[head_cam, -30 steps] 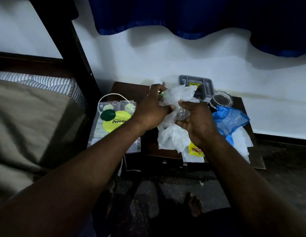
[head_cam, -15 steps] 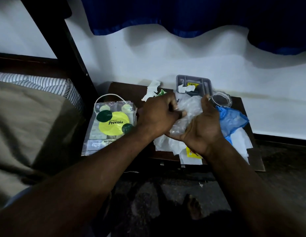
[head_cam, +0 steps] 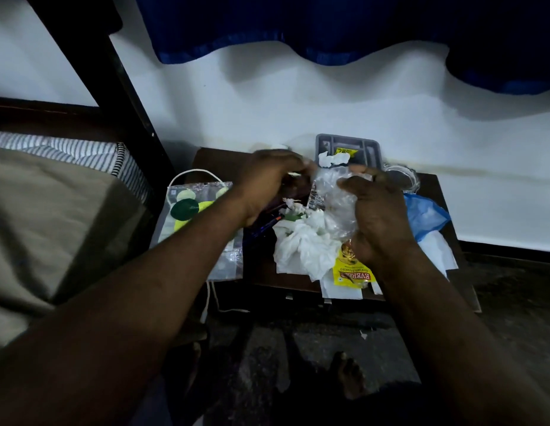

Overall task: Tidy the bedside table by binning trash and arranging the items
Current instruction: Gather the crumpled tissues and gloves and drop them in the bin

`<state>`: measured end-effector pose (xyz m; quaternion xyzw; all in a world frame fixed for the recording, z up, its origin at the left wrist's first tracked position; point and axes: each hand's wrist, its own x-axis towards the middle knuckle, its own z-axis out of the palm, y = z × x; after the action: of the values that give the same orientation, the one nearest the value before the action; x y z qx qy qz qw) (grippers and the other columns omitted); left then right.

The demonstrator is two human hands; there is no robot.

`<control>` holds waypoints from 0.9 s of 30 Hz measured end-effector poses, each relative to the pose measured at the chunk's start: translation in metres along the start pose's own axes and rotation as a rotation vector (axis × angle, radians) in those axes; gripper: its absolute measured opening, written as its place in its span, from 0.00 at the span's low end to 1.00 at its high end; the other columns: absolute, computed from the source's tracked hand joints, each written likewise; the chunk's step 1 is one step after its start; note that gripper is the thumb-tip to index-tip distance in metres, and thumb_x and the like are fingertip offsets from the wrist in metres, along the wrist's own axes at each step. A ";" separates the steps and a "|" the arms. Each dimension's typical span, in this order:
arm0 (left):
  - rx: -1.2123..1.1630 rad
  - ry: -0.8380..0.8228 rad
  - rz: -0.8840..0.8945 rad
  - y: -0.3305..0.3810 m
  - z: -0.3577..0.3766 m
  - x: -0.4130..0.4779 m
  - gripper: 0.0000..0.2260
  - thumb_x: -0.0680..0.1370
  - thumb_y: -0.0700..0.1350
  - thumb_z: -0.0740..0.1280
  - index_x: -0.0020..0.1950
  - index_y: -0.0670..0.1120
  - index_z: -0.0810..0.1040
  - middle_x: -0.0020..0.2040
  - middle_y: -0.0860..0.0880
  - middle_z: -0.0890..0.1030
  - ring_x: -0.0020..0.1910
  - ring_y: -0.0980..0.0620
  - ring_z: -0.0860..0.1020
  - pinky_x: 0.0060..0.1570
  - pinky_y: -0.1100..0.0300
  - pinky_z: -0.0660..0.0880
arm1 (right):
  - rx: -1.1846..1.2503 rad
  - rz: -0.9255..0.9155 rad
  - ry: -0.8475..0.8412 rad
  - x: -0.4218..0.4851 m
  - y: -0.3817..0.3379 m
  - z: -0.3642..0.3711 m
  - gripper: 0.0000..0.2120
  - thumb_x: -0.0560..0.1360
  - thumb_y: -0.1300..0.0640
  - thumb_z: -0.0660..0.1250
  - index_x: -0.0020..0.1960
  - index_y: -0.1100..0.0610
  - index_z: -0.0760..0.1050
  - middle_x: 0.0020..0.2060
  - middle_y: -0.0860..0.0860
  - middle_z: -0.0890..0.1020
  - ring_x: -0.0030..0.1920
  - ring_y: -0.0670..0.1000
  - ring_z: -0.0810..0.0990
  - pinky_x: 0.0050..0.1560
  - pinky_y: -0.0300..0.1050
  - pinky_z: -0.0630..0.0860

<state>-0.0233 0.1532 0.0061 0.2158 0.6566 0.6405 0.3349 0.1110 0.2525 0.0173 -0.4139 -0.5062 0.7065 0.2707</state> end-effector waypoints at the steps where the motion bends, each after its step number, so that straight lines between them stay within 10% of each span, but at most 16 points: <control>1: 0.195 0.099 0.024 -0.002 -0.008 0.009 0.06 0.78 0.39 0.69 0.46 0.46 0.87 0.41 0.52 0.86 0.37 0.59 0.82 0.39 0.69 0.74 | -0.037 -0.018 0.006 0.001 0.000 0.000 0.13 0.74 0.66 0.72 0.57 0.58 0.82 0.56 0.61 0.85 0.57 0.63 0.84 0.60 0.63 0.81; 4: 0.944 0.102 0.051 -0.025 -0.032 0.035 0.13 0.77 0.45 0.72 0.61 0.50 0.84 0.59 0.48 0.85 0.57 0.53 0.82 0.56 0.64 0.75 | -0.120 -0.075 0.014 0.001 0.002 -0.001 0.12 0.74 0.63 0.75 0.56 0.55 0.82 0.51 0.51 0.86 0.51 0.52 0.84 0.52 0.50 0.81; 7: 1.210 0.032 0.016 -0.048 -0.042 0.057 0.19 0.79 0.52 0.69 0.70 0.56 0.78 0.73 0.45 0.74 0.74 0.45 0.70 0.73 0.50 0.65 | -0.133 -0.105 0.032 0.004 0.005 -0.003 0.09 0.75 0.60 0.77 0.54 0.54 0.82 0.54 0.52 0.86 0.58 0.55 0.85 0.62 0.54 0.80; 13: 1.313 -0.009 -0.075 -0.060 -0.042 0.098 0.17 0.81 0.60 0.62 0.70 0.67 0.74 0.79 0.47 0.67 0.79 0.42 0.63 0.77 0.43 0.58 | -0.127 -0.097 0.027 0.010 0.006 -0.004 0.10 0.75 0.58 0.77 0.55 0.57 0.83 0.54 0.54 0.87 0.59 0.57 0.85 0.64 0.58 0.81; 20: 1.339 0.023 -0.135 -0.062 -0.030 0.100 0.18 0.79 0.57 0.61 0.67 0.56 0.79 0.74 0.47 0.74 0.76 0.39 0.65 0.74 0.30 0.54 | -0.187 -0.129 -0.025 0.012 0.012 -0.005 0.10 0.73 0.56 0.78 0.53 0.55 0.83 0.51 0.45 0.87 0.52 0.42 0.85 0.47 0.34 0.76; 27: 1.236 0.223 0.094 -0.042 -0.036 0.083 0.16 0.74 0.45 0.72 0.62 0.46 0.83 0.62 0.43 0.83 0.63 0.41 0.79 0.64 0.51 0.74 | -0.211 -0.152 -0.033 0.010 0.012 -0.001 0.10 0.73 0.55 0.79 0.52 0.54 0.83 0.51 0.47 0.86 0.52 0.46 0.84 0.46 0.35 0.76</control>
<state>-0.0996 0.1838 -0.0505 0.3302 0.9262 0.1753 0.0494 0.1067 0.2571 0.0029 -0.3890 -0.6121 0.6333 0.2701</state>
